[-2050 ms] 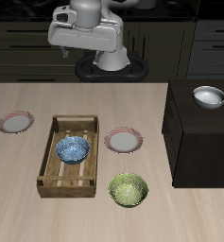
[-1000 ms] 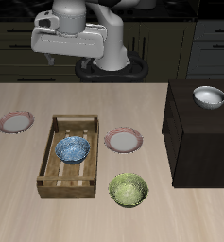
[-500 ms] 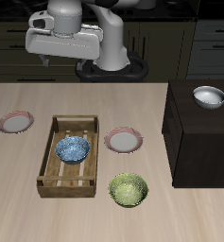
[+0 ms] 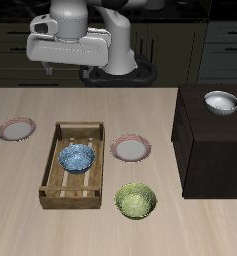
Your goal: Stack the blue bowl on the green bowl
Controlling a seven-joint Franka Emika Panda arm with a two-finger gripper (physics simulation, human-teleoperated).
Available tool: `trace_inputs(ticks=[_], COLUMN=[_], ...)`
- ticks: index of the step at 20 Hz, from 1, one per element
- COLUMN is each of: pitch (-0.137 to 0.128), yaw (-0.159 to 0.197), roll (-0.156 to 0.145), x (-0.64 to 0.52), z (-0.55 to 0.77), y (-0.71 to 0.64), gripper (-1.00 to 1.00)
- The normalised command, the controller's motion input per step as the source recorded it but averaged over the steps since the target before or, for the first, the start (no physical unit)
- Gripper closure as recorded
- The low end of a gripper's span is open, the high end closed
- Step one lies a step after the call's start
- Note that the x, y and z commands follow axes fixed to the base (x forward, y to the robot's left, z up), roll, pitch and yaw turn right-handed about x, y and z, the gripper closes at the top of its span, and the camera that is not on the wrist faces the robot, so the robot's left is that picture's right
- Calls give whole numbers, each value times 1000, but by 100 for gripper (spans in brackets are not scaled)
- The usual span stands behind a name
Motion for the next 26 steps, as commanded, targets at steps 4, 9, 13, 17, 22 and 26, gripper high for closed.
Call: trace_inputs(ticks=[4,9,13,17,22,26], pitch=[5,3,-1,11,14,43], yaw=[9,4,-5,-10,10,8], roll=[12,-15,-13,-5,-1,-12], x=[161,141,136,84,40,68], z=[-47,-39,-51,-163,-172,-377], y=[75,-108,-128,-30,20,-64], gripper=[-100,-100,-100,-100,-100,-100])
